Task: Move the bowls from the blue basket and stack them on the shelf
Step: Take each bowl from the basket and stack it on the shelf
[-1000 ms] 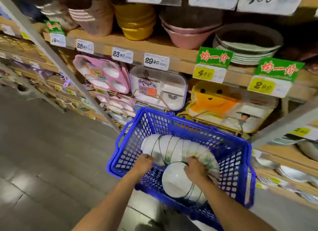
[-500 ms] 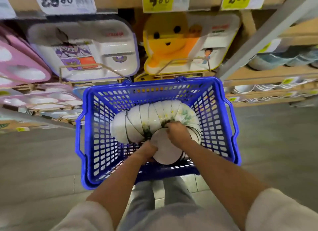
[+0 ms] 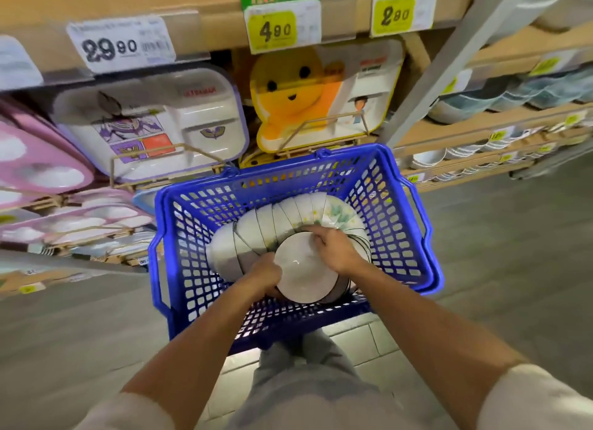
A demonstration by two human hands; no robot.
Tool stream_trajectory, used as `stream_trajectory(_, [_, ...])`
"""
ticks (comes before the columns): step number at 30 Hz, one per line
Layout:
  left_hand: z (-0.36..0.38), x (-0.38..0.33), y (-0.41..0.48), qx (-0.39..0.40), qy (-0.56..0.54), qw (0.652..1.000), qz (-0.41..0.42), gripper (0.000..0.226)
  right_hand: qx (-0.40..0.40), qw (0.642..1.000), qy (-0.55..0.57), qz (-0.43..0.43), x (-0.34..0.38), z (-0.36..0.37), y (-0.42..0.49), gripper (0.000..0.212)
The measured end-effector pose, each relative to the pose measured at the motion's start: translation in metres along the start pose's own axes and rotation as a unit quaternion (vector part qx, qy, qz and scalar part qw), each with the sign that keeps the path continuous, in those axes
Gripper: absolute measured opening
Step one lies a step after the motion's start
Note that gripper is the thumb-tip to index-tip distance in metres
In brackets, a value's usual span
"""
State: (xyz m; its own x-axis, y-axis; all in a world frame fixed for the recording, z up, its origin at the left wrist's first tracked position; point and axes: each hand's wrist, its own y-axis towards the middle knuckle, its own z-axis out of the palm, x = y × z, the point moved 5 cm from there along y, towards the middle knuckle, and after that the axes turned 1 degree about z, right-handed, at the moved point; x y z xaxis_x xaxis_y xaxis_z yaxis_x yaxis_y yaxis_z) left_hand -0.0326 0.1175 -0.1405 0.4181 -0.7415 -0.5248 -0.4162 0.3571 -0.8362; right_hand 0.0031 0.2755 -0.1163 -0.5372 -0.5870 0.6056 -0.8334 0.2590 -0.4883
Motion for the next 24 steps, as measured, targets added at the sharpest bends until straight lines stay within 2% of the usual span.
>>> stream_trajectory(3, [-0.012,-0.02,-0.022,0.003,-0.043,0.999,-0.008,0.036,-0.026,0.976,0.212,0.048,0.013,-0.018,-0.01,0.037])
stream_trajectory(6, [-0.024,-0.046,-0.048,0.03,-0.12,0.992,0.014,0.035,-0.048,0.91,0.404,0.077,0.028,-0.042,-0.024,0.033])
stream_trajectory(8, [-0.033,-0.062,-0.067,0.044,-0.148,0.988,0.029,0.035,-0.046,0.876,0.476,0.071,0.037,-0.055,-0.036,0.033])
stream_trajectory(11, [-0.044,-0.087,-0.092,0.045,-0.14,0.988,0.055,0.028,-0.062,0.852,0.518,0.043,0.054,-0.077,-0.054,0.034])
stream_trajectory(16, [-0.058,-0.126,-0.134,-0.016,-0.131,0.981,0.145,0.009,-0.128,0.82,0.558,0.019,0.086,-0.124,-0.084,0.036])
stream_trajectory(18, [-0.062,-0.144,-0.149,-0.063,-0.099,0.975,0.19,0.021,-0.144,0.804,0.577,0.004,0.099,-0.143,-0.099,0.038])
stream_trajectory(21, [-0.063,-0.167,-0.179,-0.146,-0.117,0.944,0.272,0.017,-0.148,0.787,0.599,-0.022,0.117,-0.17,-0.12,0.039])
stream_trajectory(24, [-0.05,-0.188,-0.202,-0.121,-0.169,0.912,0.354,0.024,-0.165,0.758,0.63,-0.04,0.129,-0.192,-0.14,0.033])
